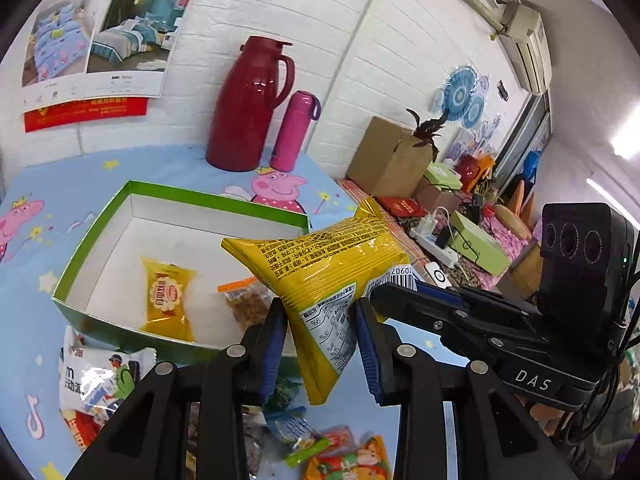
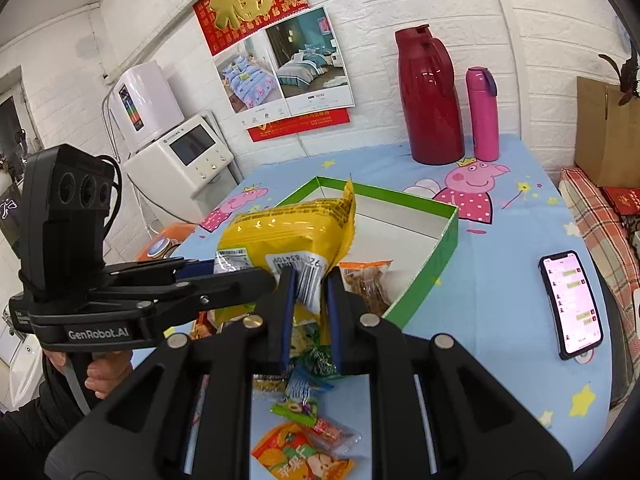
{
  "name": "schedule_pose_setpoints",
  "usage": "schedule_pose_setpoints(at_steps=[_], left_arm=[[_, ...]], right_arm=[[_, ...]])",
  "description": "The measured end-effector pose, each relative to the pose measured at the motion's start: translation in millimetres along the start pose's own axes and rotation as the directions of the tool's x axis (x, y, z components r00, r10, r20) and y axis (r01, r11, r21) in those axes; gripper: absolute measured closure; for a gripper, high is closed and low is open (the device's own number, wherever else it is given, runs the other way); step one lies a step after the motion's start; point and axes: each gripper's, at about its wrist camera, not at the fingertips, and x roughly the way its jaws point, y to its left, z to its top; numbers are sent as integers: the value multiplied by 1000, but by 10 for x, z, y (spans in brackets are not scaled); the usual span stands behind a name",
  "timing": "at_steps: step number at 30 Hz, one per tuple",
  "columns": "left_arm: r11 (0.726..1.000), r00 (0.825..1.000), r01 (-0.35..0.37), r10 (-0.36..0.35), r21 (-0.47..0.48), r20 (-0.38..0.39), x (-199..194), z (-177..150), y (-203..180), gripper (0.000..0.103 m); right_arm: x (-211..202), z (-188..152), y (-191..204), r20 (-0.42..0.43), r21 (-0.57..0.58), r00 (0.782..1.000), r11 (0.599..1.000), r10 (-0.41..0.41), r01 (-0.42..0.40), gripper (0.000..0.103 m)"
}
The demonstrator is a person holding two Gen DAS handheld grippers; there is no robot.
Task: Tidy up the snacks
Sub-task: 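Grasp the yellow chip bag with the right gripper and lift it, then lower the chip bag into the green box and open the right gripper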
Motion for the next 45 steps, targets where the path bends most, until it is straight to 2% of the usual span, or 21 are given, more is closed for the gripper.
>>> schedule_pose_setpoints(at_steps=[9,15,17,18,19,20,21,22,23,24,30,34,40,43,45], left_arm=[[996,997,-49,44,-71,-69,489,32,501,69],[993,992,-72,61,-95,-107,731,28,735,68],[992,991,-82,72,-93,-111,780,15,768,68],[991,990,-97,87,-90,-110,797,6,787,64],[990,989,-114,105,-87,-108,801,-3,796,61],[987,987,-136,127,-88,-103,796,-15,816,52],[984,985,-153,144,-93,-93,779,-28,842,39],[981,984,-166,158,-102,-83,762,-28,868,32],[978,983,-176,169,-115,-67,730,-40,901,20],[974,982,-187,182,-129,-50,691,-53,919,16],[956,967,-252,252,-152,-20,529,-97,933,9],[953,965,-260,262,-152,-10,385,-124,835,8],[958,962,-266,270,-103,30,2,-250,506,8],[957,959,-277,281,-85,42,-195,-382,316,8],[962,963,-262,266,-79,50,-308,-516,201,8]], right_arm=[[708,42,-216,-89,44,996,999,13,-10,86],[1024,40,-355,-134,62,991,998,19,-11,85],[1105,49,-366,-145,48,989,999,10,-3,81],[1138,51,-367,-148,38,989,999,-3,9,78],[1156,55,-371,-146,28,989,999,-18,22,62],[1152,57,-376,-133,18,990,999,-40,43,53],[1139,62,-387,-117,10,991,998,-56,58,49],[1120,65,-402,-105,8,993,998,-58,59,42],[1099,68,-422,-96,15,994,998,-54,55,36],[1076,66,-438,-88,23,995,998,-50,52,33],[960,13,-435,-79,32,995,998,-58,61,28],[782,-22,-375,-69,50,997,997,-46,50,26],[243,-120,-163,-2,31,999,998,-54,54,21],[-60,-252,-83,28,27,998,998,-51,50,21],[-233,-373,-62,39,38,998,998,-43,41,20]])
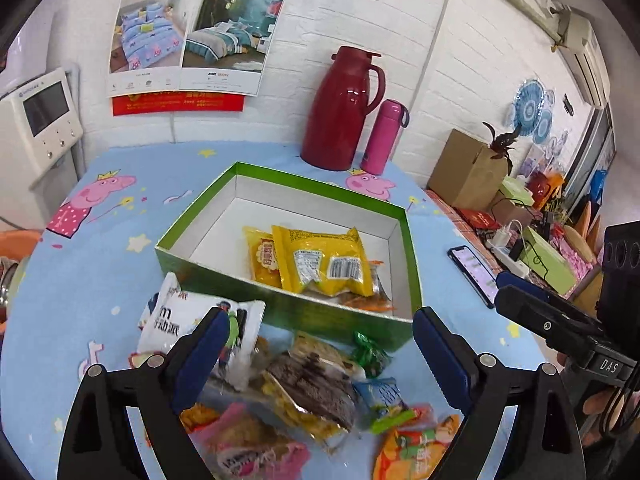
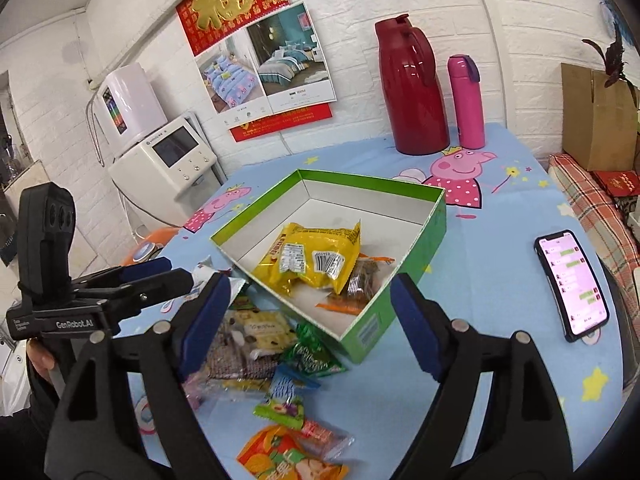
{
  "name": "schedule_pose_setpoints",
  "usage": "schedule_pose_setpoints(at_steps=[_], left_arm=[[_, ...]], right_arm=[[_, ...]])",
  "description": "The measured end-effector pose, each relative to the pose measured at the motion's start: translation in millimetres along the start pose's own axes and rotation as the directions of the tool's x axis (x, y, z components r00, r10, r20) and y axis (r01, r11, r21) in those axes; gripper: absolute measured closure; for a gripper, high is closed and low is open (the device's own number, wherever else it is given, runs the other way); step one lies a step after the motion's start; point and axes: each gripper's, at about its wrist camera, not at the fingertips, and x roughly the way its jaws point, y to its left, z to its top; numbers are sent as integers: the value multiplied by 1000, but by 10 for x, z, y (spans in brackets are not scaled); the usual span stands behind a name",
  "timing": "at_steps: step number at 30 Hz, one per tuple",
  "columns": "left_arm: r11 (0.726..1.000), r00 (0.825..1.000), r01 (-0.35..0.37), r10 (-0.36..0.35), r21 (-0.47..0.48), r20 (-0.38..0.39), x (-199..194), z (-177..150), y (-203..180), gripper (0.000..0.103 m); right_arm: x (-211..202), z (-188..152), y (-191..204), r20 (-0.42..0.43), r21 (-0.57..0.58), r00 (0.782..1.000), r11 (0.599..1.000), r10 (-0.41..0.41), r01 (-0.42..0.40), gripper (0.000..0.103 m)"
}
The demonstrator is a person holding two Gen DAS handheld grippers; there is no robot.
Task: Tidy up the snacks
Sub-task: 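Lower the chip bag into the green box and open the right gripper, then reach the right gripper to the orange-green fruit snack bag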
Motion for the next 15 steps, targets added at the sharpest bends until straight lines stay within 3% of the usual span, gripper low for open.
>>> schedule_pose_setpoints(at_steps=[10,15], left_arm=[[997,995,61,-57,51,-81,-140,-816,-286,8],[990,973,129,-114,61,-202,79,-1131,-359,9]], right_arm=[[-365,-826,-106,-85,95,996,995,-29,37,18],[-269,-1221,-213,-177,173,984,985,10,21,18]])
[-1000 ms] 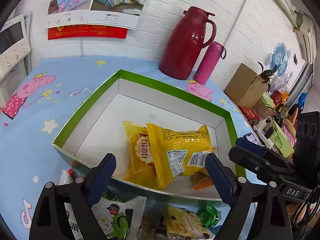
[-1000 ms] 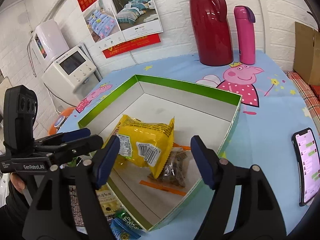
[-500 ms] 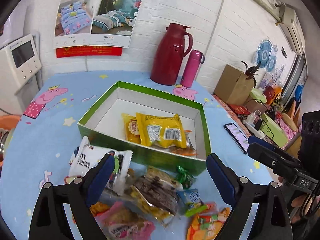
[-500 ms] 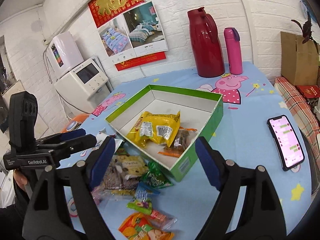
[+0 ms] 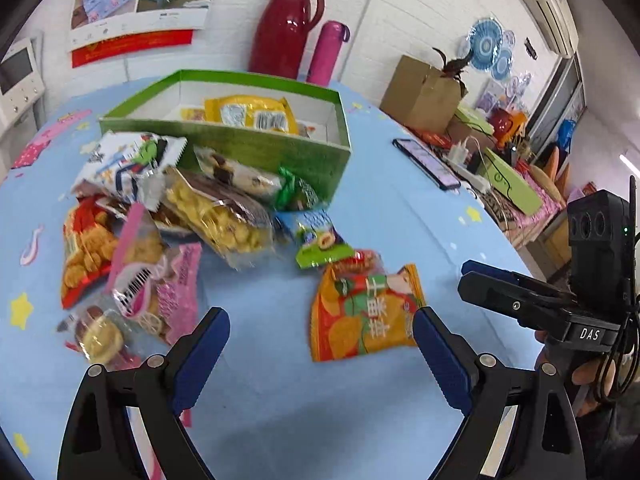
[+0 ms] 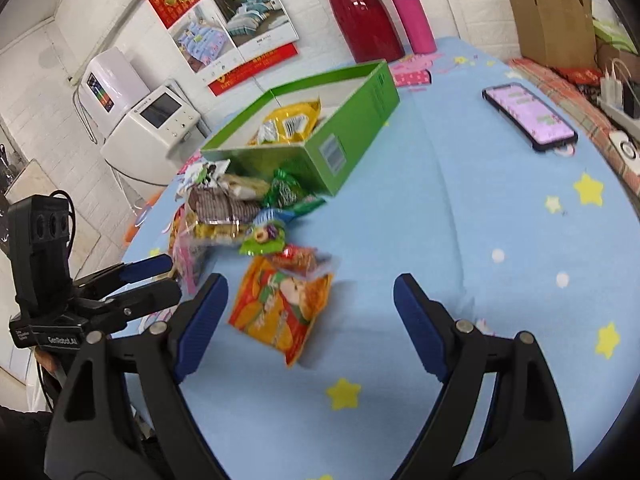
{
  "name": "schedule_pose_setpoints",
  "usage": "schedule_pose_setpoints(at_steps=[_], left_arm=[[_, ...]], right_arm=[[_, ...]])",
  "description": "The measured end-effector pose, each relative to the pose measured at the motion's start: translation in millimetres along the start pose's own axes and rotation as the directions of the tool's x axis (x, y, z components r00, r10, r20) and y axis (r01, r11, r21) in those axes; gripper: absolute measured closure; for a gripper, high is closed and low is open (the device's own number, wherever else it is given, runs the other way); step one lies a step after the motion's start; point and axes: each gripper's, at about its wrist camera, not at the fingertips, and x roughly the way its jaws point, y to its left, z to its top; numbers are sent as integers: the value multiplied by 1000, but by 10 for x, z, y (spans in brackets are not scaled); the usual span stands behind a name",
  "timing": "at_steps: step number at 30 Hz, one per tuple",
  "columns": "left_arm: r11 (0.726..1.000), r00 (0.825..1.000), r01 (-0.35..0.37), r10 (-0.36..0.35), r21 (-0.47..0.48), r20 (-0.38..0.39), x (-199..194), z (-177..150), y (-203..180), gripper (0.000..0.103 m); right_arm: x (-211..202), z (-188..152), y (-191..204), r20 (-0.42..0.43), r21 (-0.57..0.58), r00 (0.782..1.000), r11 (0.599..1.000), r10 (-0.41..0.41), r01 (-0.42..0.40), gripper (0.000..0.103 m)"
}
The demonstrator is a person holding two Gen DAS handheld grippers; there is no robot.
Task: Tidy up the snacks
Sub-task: 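Reach the right gripper to the orange-green fruit snack bag, then grasp the orange-green snack bag with the right gripper and lift it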
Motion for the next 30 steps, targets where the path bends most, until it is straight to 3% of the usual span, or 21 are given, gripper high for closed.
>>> schedule_pose_setpoints(at_steps=[7,12,15,19,22,25,26,29,30], left_arm=[[1000,999,22,-22,-3,-34,160,-9,12,12],[1000,996,27,-26,12,-81,337,27,48,35],[999,994,48,-47,5,-101,407,49,70,37],[997,990,77,-75,14,-123,453,56,62,44],[996,990,81,-78,25,-121,453,49,49,46],[995,987,97,-93,26,-129,482,65,27,57],[993,985,110,-104,32,-138,499,63,7,66],[994,989,81,-71,68,-131,520,67,-87,68],[995,989,77,-68,64,-129,519,65,-95,73]], right_arm=[[90,-144,44,-43,-11,998,999,43,-44,27],[164,-194,86,-60,-40,998,999,27,-29,45],[198,-193,106,-63,-49,998,998,32,-35,47],[240,-179,92,-68,-52,997,998,32,-35,61],[268,-169,68,-72,-40,997,998,42,-45,65],[318,-164,34,-82,-23,995,998,64,-66,72],[349,-169,8,-91,-9,993,997,77,-78,74],[357,-168,-63,-80,31,991,994,105,-103,79],[348,-170,-76,-75,37,992,994,104,-101,79]])
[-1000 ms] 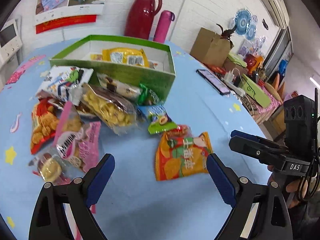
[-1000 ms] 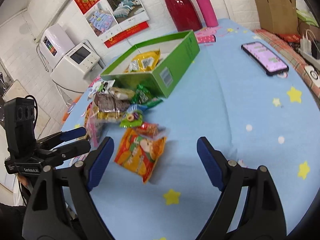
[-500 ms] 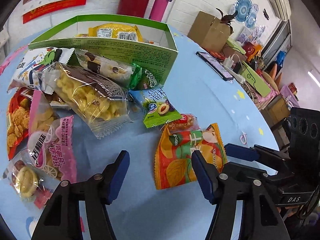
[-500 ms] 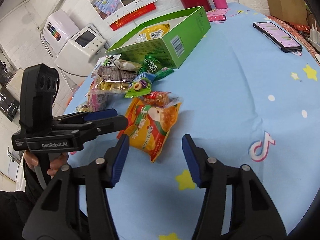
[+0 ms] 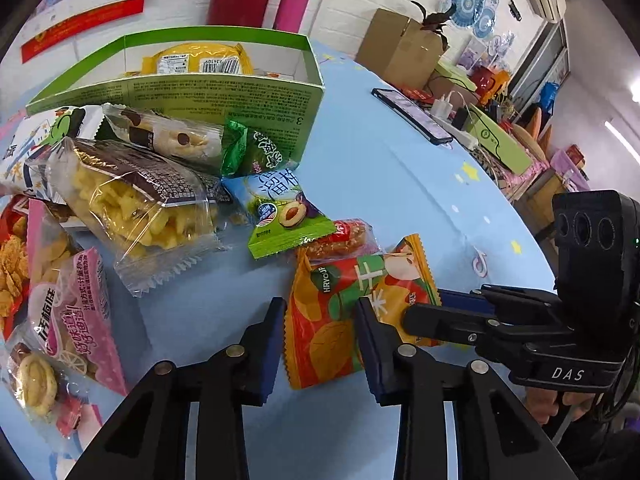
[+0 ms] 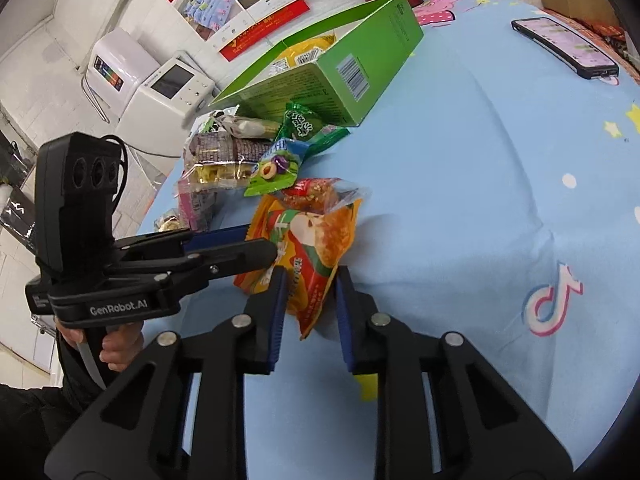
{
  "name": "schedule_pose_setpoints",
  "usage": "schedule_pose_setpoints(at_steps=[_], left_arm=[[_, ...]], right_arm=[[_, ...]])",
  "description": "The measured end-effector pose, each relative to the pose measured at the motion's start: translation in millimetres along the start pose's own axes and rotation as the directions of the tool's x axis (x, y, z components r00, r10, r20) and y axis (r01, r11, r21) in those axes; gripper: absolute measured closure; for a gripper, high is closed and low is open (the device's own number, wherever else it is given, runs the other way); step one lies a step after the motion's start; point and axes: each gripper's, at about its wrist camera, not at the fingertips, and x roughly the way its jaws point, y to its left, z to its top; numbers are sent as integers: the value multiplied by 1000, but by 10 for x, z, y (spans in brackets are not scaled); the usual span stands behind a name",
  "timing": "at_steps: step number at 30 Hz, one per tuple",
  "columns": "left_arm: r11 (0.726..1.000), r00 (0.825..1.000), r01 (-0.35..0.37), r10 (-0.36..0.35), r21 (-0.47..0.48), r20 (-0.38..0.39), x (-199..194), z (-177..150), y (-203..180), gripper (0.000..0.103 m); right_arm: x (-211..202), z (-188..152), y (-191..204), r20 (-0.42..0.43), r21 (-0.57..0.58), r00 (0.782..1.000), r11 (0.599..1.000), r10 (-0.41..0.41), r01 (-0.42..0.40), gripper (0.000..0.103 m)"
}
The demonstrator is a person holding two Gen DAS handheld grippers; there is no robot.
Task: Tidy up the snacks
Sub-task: 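Grasp the orange-green snack bag with the right gripper and lift it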
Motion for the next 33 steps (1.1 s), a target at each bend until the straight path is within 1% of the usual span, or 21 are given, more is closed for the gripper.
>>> schedule_pose_setpoints(at_steps=[1,3,4,8,13,17,19,23,26,29,33], left_arm=[[1000,1000,-1,1,-9,1,1,4,7,77],[1000,1000,5,-5,-20,10,-24,1,-1,91],[1000,1000,9,-9,-24,14,-38,3,-4,92],[1000,999,12,-11,-27,38,-165,6,-47,93],[998,993,48,-44,-30,111,-452,70,-76,93],[999,982,46,-42,-18,186,-751,212,-65,93],[999,974,30,-27,-12,223,-885,308,-41,93],[1000,960,-6,13,-26,280,-1082,586,111,93],[998,951,-23,38,-51,308,-1167,796,292,93],[996,946,-34,59,-84,318,-1162,1022,501,93],[991,945,-50,87,-124,317,-1072,1262,810,93]], right_arm=[[-14,-4,-2,2,0,1000,1000,-3,3,80],[-56,-10,16,9,-5,1000,1000,-5,5,86],[-80,-9,37,13,-9,1000,1000,-3,3,88],[-211,18,177,46,-51,999,999,-5,8,91],[-417,133,380,106,-104,994,995,15,-4,92],[-510,331,572,146,-162,989,987,39,-16,92],[-523,456,687,167,-193,984,981,55,-22,92],[-450,776,880,205,-241,976,970,79,-27,92],[-328,1032,975,222,-251,969,966,113,-56,92],[-150,1280,1032,228,-251,965,965,131,-71,92],[151,1592,1025,212,-237,966,967,149,-97,92]])
